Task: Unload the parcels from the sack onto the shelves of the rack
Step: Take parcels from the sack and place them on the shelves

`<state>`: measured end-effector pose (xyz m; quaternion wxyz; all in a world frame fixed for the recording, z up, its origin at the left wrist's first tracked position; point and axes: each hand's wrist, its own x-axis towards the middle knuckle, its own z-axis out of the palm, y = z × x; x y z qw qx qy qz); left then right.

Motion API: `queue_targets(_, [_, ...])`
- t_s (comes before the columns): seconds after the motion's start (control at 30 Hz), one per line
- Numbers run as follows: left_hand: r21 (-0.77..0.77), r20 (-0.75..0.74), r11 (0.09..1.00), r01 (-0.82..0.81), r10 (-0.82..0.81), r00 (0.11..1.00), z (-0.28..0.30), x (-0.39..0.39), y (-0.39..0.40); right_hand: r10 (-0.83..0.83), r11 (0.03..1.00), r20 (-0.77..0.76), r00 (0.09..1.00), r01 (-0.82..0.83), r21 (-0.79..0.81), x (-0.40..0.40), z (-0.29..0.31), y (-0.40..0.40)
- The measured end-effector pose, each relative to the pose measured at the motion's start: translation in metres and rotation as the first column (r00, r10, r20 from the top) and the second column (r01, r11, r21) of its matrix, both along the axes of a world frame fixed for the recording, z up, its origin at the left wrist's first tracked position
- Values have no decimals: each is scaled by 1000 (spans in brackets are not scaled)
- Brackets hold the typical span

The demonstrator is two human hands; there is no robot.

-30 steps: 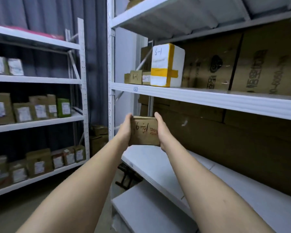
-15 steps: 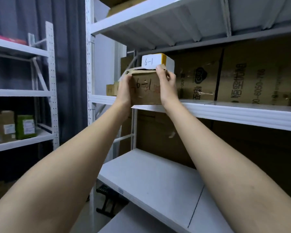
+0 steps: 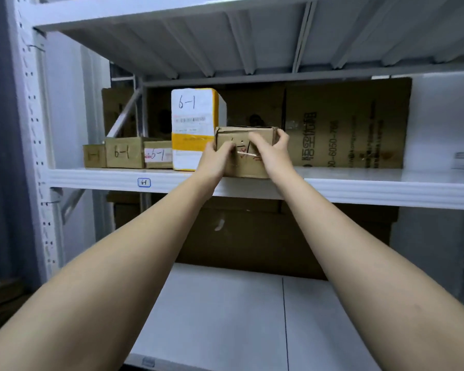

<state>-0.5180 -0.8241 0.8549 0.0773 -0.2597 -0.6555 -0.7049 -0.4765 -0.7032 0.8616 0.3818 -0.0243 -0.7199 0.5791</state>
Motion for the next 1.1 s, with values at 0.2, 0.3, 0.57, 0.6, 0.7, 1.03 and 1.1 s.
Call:
queue_targets(0.2, [-174, -104, 984, -33, 15, 994, 1, -41, 8, 5, 981, 56, 998, -16, 194, -28, -2, 29])
queue_targets(0.3, [-279, -149, 959, -50, 9, 989, 4, -56, 10, -29, 965, 74, 997, 8, 263, -46, 0, 39])
queue_targets(0.57, [-450, -376, 823, -347, 178, 909, -2, -103, 6, -101, 947, 102, 990, 64, 315, -83, 8, 56])
queue_targets(0.6, [-439, -398, 814, -380, 203, 895, -3, -107, 6, -105, 946, 101, 989, 68, 317, -87, 8, 56])
queue_targets(0.7, [-440, -452, 777, -451, 243, 858, -4, -117, 6, -138, 939, 112, 984, 94, 329, -96, 8, 54])
queue_targets(1.03, [-478, -630, 647, -594, 219, 745, -1, -142, 2, -325, 869, 182, 928, 217, 445, -124, 9, 45])
queue_targets(1.1, [-454, -678, 608, -651, 239, 696, 0, -145, -1, -342, 869, 209, 916, 224, 442, -129, 11, 46])
